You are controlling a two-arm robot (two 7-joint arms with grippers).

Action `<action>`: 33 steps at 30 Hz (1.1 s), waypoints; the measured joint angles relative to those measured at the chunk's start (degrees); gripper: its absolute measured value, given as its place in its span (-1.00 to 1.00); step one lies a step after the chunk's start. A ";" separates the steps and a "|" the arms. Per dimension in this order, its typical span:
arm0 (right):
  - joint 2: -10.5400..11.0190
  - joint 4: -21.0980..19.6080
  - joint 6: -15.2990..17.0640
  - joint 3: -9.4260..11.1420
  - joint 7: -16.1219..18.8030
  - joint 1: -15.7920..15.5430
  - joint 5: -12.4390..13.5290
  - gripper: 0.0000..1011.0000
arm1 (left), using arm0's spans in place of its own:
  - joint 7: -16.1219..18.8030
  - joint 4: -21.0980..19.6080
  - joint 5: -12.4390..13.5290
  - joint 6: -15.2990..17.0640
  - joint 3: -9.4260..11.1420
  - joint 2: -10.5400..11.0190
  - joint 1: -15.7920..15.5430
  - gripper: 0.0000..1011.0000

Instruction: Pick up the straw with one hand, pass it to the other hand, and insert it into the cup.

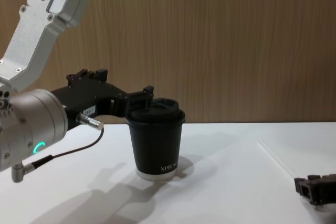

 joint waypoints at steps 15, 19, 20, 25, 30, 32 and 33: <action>-0.23 0.47 -0.22 0.22 1.00 -0.19 -0.28 -0.88 | 0.00 0.00 0.00 0.00 0.00 0.00 0.00 0.98; -0.41 0.53 -0.61 0.38 1.16 -0.29 -0.49 -0.93 | 0.00 0.00 0.00 0.00 0.00 0.00 0.00 0.98; -0.46 0.54 -0.69 0.42 1.17 -0.31 -0.51 -0.94 | 0.00 0.00 0.00 0.00 0.00 0.00 0.00 0.98; -0.86 0.36 -1.75 0.91 1.24 -0.65 -0.54 -0.98 | 0.00 0.00 0.00 0.00 0.00 0.00 0.00 0.98; -1.25 -0.18 -3.39 1.60 1.39 -0.92 -0.44 -1.00 | 0.00 0.00 0.00 0.00 0.00 0.00 0.00 0.98; -1.46 -0.68 -4.68 2.07 1.62 -1.05 -0.26 -1.00 | 0.00 0.00 0.00 0.00 0.00 0.00 0.00 0.98; -1.56 -0.99 -5.45 2.29 1.76 -1.11 -0.14 -1.00 | 0.00 0.00 0.00 0.00 0.00 0.00 0.00 0.98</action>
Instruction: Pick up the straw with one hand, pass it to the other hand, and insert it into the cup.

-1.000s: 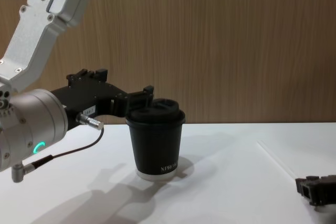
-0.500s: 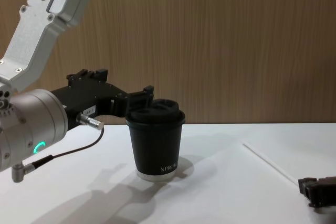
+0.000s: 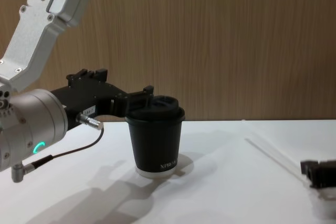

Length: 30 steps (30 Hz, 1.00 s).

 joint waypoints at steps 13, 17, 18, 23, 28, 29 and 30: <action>-0.40 -3.25 -7.19 2.37 2.38 -0.45 1.51 -1.00 | 0.00 0.00 0.00 0.00 0.00 0.00 0.00 0.98; -0.11 -4.34 -10.33 2.97 4.03 -0.47 2.41 -1.00 | 0.00 0.00 0.00 0.00 0.00 0.00 0.00 0.98; -0.04 -4.49 -10.80 3.04 4.32 -0.46 2.57 -1.00 | 0.00 0.00 0.00 0.00 0.00 0.00 0.00 0.98; 0.41 -5.36 -14.06 3.43 6.43 -0.27 3.71 -1.00 | 0.00 0.00 0.00 0.00 0.00 0.00 0.00 0.98; 0.89 -6.30 -17.83 3.58 9.34 0.25 5.59 -1.00 | 0.00 0.00 0.00 0.00 0.00 0.00 0.00 0.98; 0.93 -6.42 -18.13 3.58 9.73 0.32 5.75 -1.00 | 0.00 0.00 0.00 0.00 0.00 0.00 0.00 0.98; 0.97 -6.54 -18.76 3.58 10.32 0.41 6.12 -1.00 | 0.00 0.00 0.00 0.00 0.00 0.00 0.00 0.98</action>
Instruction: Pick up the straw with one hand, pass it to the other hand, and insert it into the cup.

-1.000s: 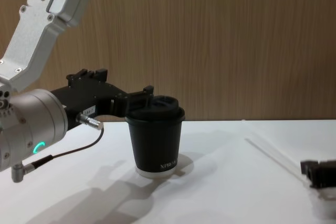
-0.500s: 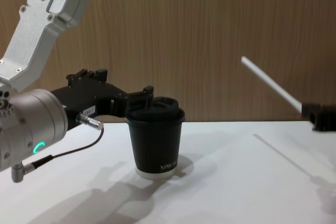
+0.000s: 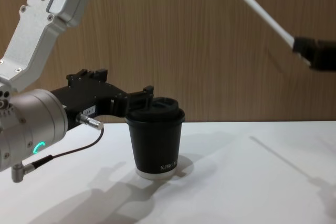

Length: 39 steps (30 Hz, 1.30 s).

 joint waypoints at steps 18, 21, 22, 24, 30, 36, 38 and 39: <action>0.07 -0.60 -6.05 -2.98 10.22 3.60 7.39 -1.00 | 0.00 0.00 0.00 0.00 0.00 0.00 0.00 0.98; 0.24 -0.03 -6.26 -3.71 11.94 4.56 8.55 -1.00 | 0.00 0.00 0.00 0.00 0.00 0.00 0.00 0.98; 0.30 0.12 -6.27 -3.88 12.52 4.78 8.81 -1.00 | 0.00 0.00 0.00 0.00 0.00 0.00 0.00 0.98; 0.51 0.61 -6.28 -4.43 13.80 5.52 9.61 -1.00 | 0.00 0.00 0.00 0.00 0.00 0.00 0.00 0.98; 1.04 1.62 -5.67 -5.61 16.47 6.98 11.50 -1.00 | 0.00 0.00 0.00 0.00 0.00 0.00 0.00 0.98; 1.30 2.25 -4.40 -6.42 18.09 7.77 13.51 -1.00 | 0.00 0.00 0.00 0.00 0.01 0.00 0.00 0.98; 1.32 2.40 -4.00 -6.55 18.34 7.89 14.07 -1.00 | 0.00 0.00 0.00 0.00 0.00 0.00 0.00 0.98; 1.31 2.53 -3.49 -6.66 18.57 7.99 14.74 -1.00 | 0.00 0.00 0.00 0.00 0.00 0.00 0.00 0.98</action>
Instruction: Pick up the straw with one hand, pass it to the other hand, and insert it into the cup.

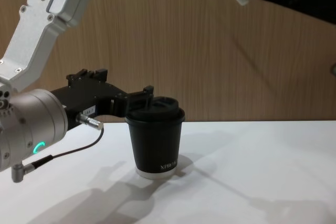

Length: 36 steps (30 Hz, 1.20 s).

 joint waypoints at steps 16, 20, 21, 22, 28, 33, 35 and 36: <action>-0.80 0.98 4.61 -0.60 2.53 0.29 7.51 -1.00 | 0.00 0.00 0.00 0.00 0.00 0.00 0.00 0.98; -0.83 0.99 5.43 -0.99 3.14 0.26 8.78 -1.00 | 0.00 0.00 0.00 0.00 0.00 0.00 0.00 0.98; -0.83 0.99 5.69 -1.19 3.36 0.21 9.24 -1.00 | 0.00 0.00 0.00 0.00 0.00 0.00 0.00 0.98; -0.83 0.99 5.82 -1.27 3.45 0.20 9.42 -1.00 | 0.00 0.00 0.00 0.00 0.00 0.00 0.00 0.98; -0.82 0.91 6.58 -1.75 3.98 0.07 10.60 -1.00 | 0.00 0.00 0.00 0.00 -0.03 0.00 0.00 0.98; -0.80 0.85 6.99 -1.99 4.31 0.01 11.23 -1.00 | -0.58 -0.31 -0.64 -0.24 -0.46 -0.01 0.22 0.98; -0.79 0.84 7.13 -2.07 4.37 0.00 11.44 -1.00 | -1.32 -0.63 -1.52 -0.61 -0.83 0.04 0.44 0.98; -0.79 0.83 7.18 -2.09 4.39 -0.01 11.49 -1.00 | -1.60 -0.81 -1.85 -0.74 -1.01 0.08 0.56 0.98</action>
